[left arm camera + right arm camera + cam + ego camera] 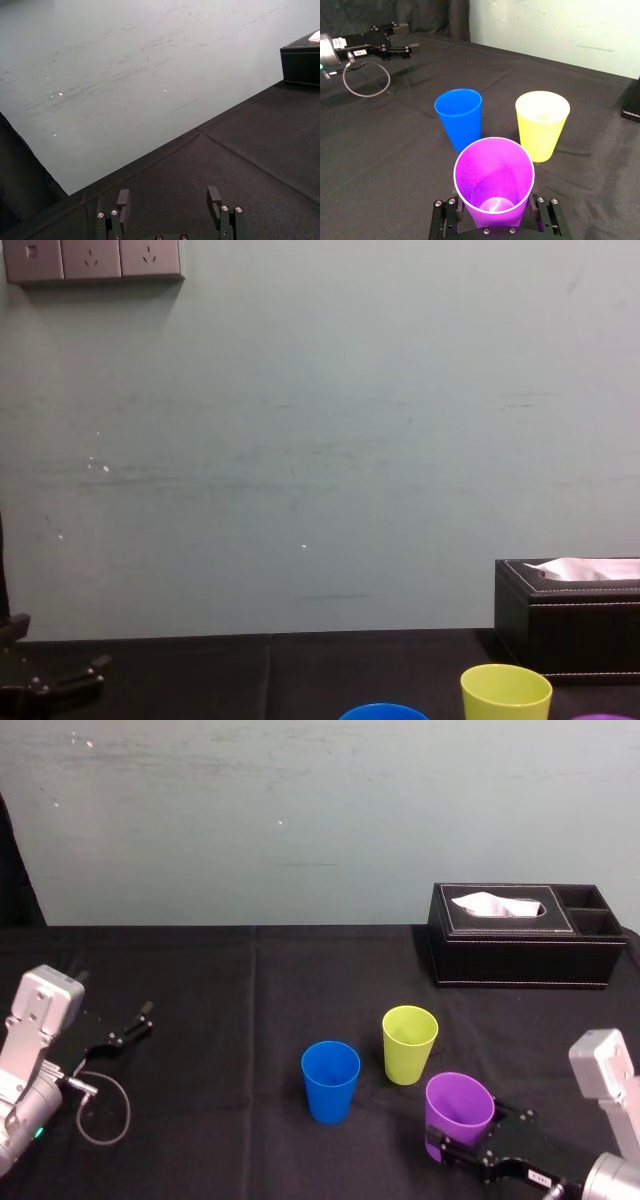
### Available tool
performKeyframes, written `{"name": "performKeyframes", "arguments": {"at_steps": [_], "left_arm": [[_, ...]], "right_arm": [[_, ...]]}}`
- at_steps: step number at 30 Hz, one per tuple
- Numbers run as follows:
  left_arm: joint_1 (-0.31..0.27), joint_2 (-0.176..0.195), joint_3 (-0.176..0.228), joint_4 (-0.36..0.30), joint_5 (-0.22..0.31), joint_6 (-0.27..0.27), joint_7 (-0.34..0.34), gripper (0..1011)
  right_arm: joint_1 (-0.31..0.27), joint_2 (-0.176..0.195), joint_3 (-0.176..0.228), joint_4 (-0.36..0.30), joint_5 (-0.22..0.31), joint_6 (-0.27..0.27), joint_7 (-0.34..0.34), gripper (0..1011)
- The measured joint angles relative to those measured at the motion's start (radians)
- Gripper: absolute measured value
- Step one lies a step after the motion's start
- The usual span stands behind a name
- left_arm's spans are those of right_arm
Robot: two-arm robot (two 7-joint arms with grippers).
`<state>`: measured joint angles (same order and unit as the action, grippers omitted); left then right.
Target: Stack the three plastic cups sequentially using one hand.
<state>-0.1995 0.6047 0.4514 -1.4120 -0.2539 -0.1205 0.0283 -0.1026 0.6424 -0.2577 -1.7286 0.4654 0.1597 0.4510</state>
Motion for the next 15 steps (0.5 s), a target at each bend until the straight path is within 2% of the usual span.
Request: {"name": "performKeyframes", "arguments": {"at_steps": [4, 9, 15], "left_arm": [[0.0, 0.0, 0.0, 0.0, 0.0, 0.0, 0.0, 1000], [0.0, 0.0, 0.0, 0.0, 0.0, 0.0, 0.0, 1000], [0.0, 0.0, 0.0, 0.0, 0.0, 0.0, 0.0, 1000]], "right_arm": [[0.032, 0.011, -0.007, -0.021, 0.021, 0.056, 0.0, 723], [0.08, 0.021, -0.021, -0.033, 0.045, 0.099, 0.012, 722], [0.162, 0.024, -0.052, -0.031, 0.07, 0.152, 0.038, 722]]}}
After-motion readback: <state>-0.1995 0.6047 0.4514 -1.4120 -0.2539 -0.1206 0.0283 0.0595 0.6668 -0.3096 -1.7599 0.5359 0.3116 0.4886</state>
